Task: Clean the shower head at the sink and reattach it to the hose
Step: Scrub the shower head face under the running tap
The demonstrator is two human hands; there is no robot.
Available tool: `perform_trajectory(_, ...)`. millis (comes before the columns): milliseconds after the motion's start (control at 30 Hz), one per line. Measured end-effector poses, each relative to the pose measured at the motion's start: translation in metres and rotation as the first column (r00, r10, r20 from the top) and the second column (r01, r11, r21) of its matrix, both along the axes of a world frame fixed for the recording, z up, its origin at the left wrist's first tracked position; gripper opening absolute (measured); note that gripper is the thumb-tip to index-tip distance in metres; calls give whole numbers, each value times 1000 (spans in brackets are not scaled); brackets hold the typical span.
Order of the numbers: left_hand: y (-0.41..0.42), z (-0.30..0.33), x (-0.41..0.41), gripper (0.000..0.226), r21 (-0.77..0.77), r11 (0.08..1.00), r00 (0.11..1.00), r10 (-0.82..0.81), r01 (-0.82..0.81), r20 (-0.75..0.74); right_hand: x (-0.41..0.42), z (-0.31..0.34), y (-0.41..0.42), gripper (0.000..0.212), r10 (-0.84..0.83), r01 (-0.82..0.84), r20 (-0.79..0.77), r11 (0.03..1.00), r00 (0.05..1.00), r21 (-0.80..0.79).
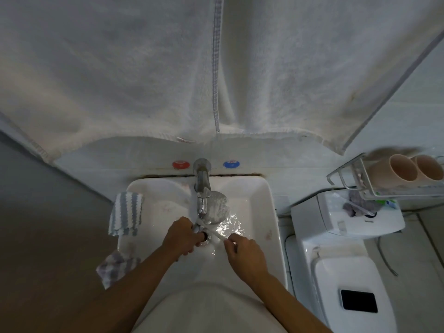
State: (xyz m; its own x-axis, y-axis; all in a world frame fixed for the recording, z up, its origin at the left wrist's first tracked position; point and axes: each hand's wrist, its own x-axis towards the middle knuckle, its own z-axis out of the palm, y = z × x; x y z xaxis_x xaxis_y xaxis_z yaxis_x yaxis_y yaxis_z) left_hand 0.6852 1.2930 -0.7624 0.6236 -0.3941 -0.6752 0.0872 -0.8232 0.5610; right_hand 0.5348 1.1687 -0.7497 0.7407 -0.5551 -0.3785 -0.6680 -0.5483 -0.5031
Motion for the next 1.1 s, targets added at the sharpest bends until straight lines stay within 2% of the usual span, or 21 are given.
perform_trajectory(133, 1, -3, 0, 35, 12, 999, 999, 42, -42, -30, -1, 3, -3, 27, -62, 61, -8, 996, 998, -63)
perform_trajectory(333, -5, -7, 1, 36, -7, 997, 997, 76, -76, -27, -1, 2, -1, 29, 2, -2, 21, 1000, 1000, 10)
perform_trajectory(633, -7, -2, 1, 30, 4, 999, 999, 35, -35, -17, 0, 3, -9, 34, 16, -18, -15, 981, 1000, -191)
perform_trajectory(733, -5, 1, -2, 31, -24, 999, 999, 46, -47, -24, 1, 2, -11, 31, -22, 23, 6, 990, 1000, -142)
perform_trajectory(833, 1, 1, -9, 29, -23, 998, 997, 66, -67, -36, -2, -3, -8, 31, 51, -52, -14, 997, 999, -65)
perform_trajectory(1100, 13, 0, -14, 27, -16, 997, 996, 76, -77, -41, -4, -8, -12, 29, -27, 27, 6, 997, 1000, -69)
